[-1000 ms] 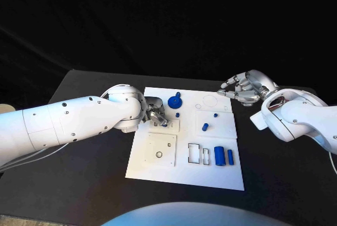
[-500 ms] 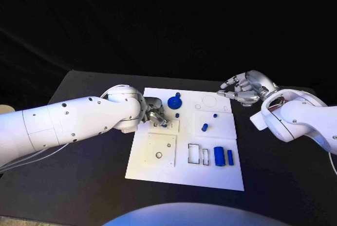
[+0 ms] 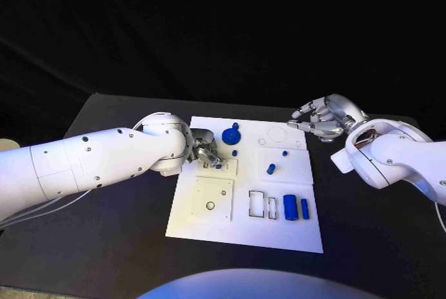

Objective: Assemble the parts on the task board

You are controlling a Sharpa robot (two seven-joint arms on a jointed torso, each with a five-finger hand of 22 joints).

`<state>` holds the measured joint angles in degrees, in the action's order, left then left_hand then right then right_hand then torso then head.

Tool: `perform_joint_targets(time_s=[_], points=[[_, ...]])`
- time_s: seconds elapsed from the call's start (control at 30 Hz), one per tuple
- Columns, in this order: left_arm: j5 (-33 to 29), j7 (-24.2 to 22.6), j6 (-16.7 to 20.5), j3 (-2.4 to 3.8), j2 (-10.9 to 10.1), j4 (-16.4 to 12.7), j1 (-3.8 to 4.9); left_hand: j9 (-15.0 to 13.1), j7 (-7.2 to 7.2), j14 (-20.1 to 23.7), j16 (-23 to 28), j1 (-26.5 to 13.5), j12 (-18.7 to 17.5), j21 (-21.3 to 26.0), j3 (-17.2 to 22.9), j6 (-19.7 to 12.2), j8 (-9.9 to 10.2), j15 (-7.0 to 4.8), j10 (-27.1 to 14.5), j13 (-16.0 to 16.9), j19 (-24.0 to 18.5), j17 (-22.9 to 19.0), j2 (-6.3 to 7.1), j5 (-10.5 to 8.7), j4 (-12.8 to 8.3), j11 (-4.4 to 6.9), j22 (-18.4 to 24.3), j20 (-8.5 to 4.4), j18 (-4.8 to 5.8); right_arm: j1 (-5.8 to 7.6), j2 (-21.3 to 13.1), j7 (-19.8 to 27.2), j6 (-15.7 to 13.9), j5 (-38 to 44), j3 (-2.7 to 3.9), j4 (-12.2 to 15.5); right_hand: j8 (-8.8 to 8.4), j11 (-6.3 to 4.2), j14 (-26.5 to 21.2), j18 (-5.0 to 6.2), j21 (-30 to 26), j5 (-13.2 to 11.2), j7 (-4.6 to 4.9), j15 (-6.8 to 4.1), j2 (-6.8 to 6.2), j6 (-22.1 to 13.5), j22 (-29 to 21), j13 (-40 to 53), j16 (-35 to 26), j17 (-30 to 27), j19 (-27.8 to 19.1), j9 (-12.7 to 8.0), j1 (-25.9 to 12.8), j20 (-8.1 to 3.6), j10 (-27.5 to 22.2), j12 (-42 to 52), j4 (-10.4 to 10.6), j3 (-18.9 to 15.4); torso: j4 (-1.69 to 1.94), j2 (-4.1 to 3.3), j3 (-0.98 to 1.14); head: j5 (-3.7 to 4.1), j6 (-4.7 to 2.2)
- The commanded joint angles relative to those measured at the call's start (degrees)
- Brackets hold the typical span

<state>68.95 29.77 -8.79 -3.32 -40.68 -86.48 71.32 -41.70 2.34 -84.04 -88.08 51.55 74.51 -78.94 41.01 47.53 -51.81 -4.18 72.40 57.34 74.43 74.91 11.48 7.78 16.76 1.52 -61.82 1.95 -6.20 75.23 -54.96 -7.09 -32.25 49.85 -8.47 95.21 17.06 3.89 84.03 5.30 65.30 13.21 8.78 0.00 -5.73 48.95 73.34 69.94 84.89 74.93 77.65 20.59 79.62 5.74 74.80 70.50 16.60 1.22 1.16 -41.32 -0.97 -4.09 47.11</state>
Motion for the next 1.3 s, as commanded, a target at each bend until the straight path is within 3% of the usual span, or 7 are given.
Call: perform_joint_targets(time_s=[0.03,0.37,0.53,0.77,0.9,1.07,1.3], points=[[-0.2,0.0,-1.0,-0.04,0.1,0.1,-0.06,0.1,0.23,-4.8,-0.3,-0.7,0.2,0.3,-0.7,0.2,0.3,-0.25,0.0,0.0,0.1,11.0,-0.07,-0.36,0.0,-0.26,0.0,0.00,0.65,-0.07,0.0,0.5,0.5,0.3,0.00,0.0,0.22,0.02,3.2,0.42,-0.3,0.1,-0.06,-0.28,0.01,-0.3,-0.1,-0.1,-0.3,4.1,-0.4,0.0,-0.8,0.02,-0.5,-0.3,0.2,-0.2,0.01,0.01,-0.01,0.01,0.02],[-0.9,-0.1,-0.5,0.31,-0.9,-1.1,-0.05,0.1,0.23,-4.8,-0.3,-0.9,0.2,0.3,-1.2,0.2,0.3,-0.25,0.0,0.0,0.1,11.0,-0.13,-0.37,0.0,-0.27,0.0,0.01,0.64,-0.11,-0.1,0.6,0.4,0.3,0.00,0.0,0.28,0.02,3.2,0.44,-0.4,0.1,-0.06,-0.29,0.01,-0.4,-0.1,-0.1,-0.3,4.1,-0.5,0.0,-1.1,0.02,-0.5,-0.3,0.2,-0.3,-0.05,0.00,-0.05,0.07,-0.20],[-1.9,-0.1,-0.5,1.80,-2.1,-2.2,0.30,0.1,0.22,-4.7,-0.2,-0.9,0.1,0.3,-1.3,0.2,0.4,-0.24,-0.2,-0.2,0.0,10.8,-0.14,-0.35,-0.1,-0.26,0.2,0.01,0.60,-0.13,-0.1,0.6,0.4,0.3,0.00,-0.3,0.28,0.02,3.2,0.44,-0.4,0.1,-0.06,-0.29,0.01,-0.4,-0.1,-0.1,-0.3,4.1,-0.5,0.0,-1.1,0.02,-0.5,-0.3,0.2,-0.3,-0.01,0.05,0.00,0.23,-0.57],[-3.8,-0.2,-1.0,3.88,-3.4,-1.6,2.60,0.4,0.46,-4.6,0.0,-0.9,-0.4,0.7,-2.3,-0.5,1.0,-0.12,-0.9,-1.1,-0.5,10.4,-0.26,-0.30,0.0,-0.44,0.9,0.07,0.47,-0.14,0.0,0.6,0.4,0.3,0.00,-0.5,0.32,0.02,3.2,0.46,-0.6,0.1,-0.07,-0.29,0.00,-0.4,-0.2,-0.1,-0.4,4.0,-0.5,0.0,-1.3,0.02,-0.5,-0.3,0.2,-0.3,-0.07,0.03,0.06,0.15,-0.79],[-4.2,-0.2,-1.1,4.72,-3.8,-0.7,3.75,0.9,0.86,-4.4,0.1,-1.1,-0.7,1.2,-3.5,-1.3,2.1,0.16,-1.5,-1.7,-1.0,10.0,-0.56,-0.19,0.0,-0.78,1.7,0.24,0.34,-0.14,0.1,0.5,0.5,0.3,0.00,-0.7,0.34,0.02,3.2,0.43,-0.5,0.1,-0.07,-0.29,0.00,-0.4,-0.1,-0.1,-0.3,4.1,-0.4,0.0,-1.4,0.02,-0.5,-0.2,0.2,-0.4,-0.08,0.01,0.04,0.31,-1.05],[-3.7,-0.3,-2.0,5.06,-2.5,3.0,4.51,2.9,2.31,-4.3,0.2,0.1,-0.7,1.4,-5.0,-3.6,6.2,1.20,-2.1,-2.1,-1.1,9.8,-1.11,-0.09,-0.1,-2.02,1.9,0.95,0.31,-0.14,0.2,0.5,0.6,0.3,0.00,-0.9,0.34,0.02,3.2,0.43,-0.5,0.1,-0.07,-0.29,0.00,-0.4,-0.1,-0.1,-0.3,4.1,-0.4,0.0,-1.4,0.02,-0.5,-0.2,0.2,-0.4,0.20,0.08,-0.01,0.33,-1.34],[-1.2,-0.6,-2.8,4.67,0.8,9.1,4.72,4.7,3.21,-4.3,0.2,1.2,-0.7,1.5,-6.0,-4.3,8.9,1.91,-2.5,-2.4,-1.2,9.7,-1.05,-0.08,-0.1,-2.81,2.0,1.57,0.27,-0.16,0.3,0.5,0.6,0.3,0.00,-1.0,0.34,0.02,3.2,0.43,-0.5,0.1,-0.07,-0.29,0.00,-0.4,-0.1,-0.1,-0.3,4.1,-0.4,0.0,-1.4,0.02,-0.5,-0.2,0.2,-0.4,-0.06,-0.07,-0.16,-0.10,-1.59]])
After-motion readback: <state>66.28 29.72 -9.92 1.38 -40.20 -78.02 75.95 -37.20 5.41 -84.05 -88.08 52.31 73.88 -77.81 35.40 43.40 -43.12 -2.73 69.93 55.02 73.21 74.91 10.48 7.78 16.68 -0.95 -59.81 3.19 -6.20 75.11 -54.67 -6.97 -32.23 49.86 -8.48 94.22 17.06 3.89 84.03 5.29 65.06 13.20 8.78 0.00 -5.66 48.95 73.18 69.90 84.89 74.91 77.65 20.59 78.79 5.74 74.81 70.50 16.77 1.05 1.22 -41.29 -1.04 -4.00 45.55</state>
